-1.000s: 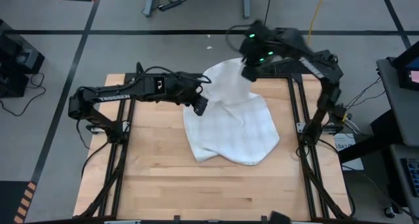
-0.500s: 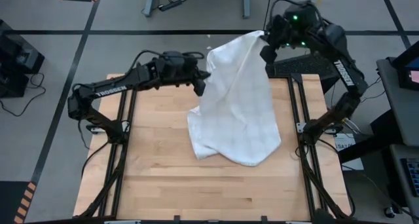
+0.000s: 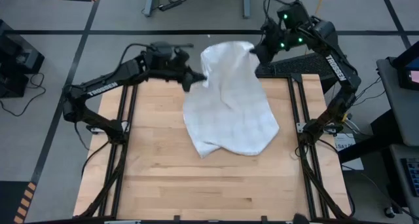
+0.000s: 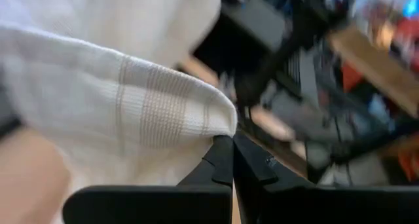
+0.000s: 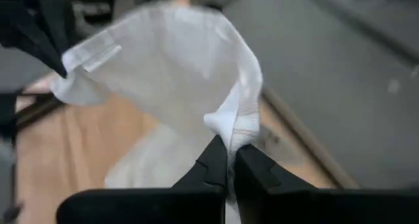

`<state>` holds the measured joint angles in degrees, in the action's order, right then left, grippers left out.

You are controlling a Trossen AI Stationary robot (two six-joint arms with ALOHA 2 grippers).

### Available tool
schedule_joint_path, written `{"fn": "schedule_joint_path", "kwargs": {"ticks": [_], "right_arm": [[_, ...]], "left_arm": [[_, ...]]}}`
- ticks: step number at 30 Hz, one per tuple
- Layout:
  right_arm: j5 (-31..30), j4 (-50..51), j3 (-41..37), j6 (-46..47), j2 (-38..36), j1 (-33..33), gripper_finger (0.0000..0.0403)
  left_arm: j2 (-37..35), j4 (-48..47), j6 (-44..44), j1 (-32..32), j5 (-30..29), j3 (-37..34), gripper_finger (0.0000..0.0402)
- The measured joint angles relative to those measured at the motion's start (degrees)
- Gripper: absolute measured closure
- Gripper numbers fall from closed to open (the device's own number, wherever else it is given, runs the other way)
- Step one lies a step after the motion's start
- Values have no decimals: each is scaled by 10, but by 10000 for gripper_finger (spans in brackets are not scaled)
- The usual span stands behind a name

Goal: Roll towel into tight, uniform cylinder
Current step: Roll the white towel

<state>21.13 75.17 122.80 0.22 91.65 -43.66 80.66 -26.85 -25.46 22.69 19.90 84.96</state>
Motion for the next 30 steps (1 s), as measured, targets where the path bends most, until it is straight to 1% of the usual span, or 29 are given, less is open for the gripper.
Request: {"fn": "schedule_joint_path", "kwargs": {"ticks": [2,3,4,6,8,10,17,20,22,24,26,30], "right_arm": [[-30,61,0,-19,-5,15,399],[-54,86,0,-32,-6,23,399],[-83,112,0,-42,-6,29,399],[-132,144,0,-59,-5,35,399],[-158,146,0,-70,-5,37,399],[-167,123,0,-72,-5,36,399],[-168,-59,0,-84,25,36,399],[-164,-96,0,-83,54,28,399],[-149,-88,0,-74,74,27,399],[-116,-55,0,-60,85,27,399],[-93,-11,0,-53,90,33,399],[-92,60,0,-61,95,56,399]], "left_arm": [[0,-43,18,-27,-5,0,402],[-1,-74,28,-40,-16,0,402],[-2,-111,36,-51,-34,0,402],[0,-174,44,-70,-87,-3,402],[3,-203,43,-86,-131,-15,402],[4,-217,39,-94,-158,-24,402],[4,-192,55,-83,-234,-57,402],[4,-195,40,-65,-237,-67,401],[4,-192,9,-56,-209,-67,399],[-2,-188,-23,-52,-173,-67,393],[-13,-191,-33,-58,-150,-67,388],[-24,-206,-23,-77,-145,-66,386]]}}
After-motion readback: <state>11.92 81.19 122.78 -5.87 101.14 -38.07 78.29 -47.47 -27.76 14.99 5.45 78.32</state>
